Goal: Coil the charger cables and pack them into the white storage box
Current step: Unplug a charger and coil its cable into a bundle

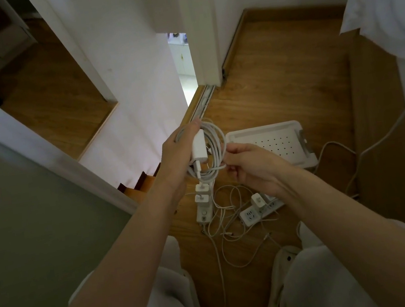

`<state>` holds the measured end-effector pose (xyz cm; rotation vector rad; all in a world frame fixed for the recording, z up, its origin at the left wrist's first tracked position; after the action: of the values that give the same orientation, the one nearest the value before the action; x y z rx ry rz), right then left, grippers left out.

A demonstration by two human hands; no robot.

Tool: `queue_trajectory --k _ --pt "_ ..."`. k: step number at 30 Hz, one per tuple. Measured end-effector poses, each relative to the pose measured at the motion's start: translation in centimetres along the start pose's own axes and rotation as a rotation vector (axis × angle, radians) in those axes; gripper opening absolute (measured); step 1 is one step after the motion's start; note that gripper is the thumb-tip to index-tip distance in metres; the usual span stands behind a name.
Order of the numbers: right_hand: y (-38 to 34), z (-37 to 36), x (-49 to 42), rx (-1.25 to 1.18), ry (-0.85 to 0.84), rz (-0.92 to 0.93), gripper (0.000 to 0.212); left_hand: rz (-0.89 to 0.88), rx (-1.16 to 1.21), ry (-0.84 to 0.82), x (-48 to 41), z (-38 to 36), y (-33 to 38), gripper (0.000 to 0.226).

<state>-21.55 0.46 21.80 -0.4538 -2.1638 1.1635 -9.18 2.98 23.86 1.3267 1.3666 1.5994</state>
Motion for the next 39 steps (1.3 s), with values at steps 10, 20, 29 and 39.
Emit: queue_trajectory --k 10,20,29,39 --pt "2.5 0.1 -1.0 -0.147 0.13 -0.045 0.019 0.049 -0.02 -0.048 0.3 0.2 -0.9 0.026" --pt "1.4 -0.4 -0.8 0.175 0.222 0.03 0.023 0.021 -0.074 0.188 -0.2 1.2 -1.1 0.025" --pt "0.4 -0.9 0.4 0.258 0.252 0.147 0.007 -0.13 -0.223 0.194 -0.2 0.7 -0.7 0.017" --pt "0.3 -1.2 0.0 -0.059 0.022 0.134 0.015 0.082 0.066 -0.103 -0.9 0.8 -1.2 0.043"
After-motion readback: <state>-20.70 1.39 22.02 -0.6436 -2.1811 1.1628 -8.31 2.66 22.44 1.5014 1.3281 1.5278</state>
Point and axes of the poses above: each hand's wrist, its own x-axis away from the middle knuckle, its own z-axis out of the back of the hand, y = z × x, the point moved 4 cm from there along -x, towards the middle knuckle, and after that the axes turned 7 degrees about -y, right-handed, at the moved point
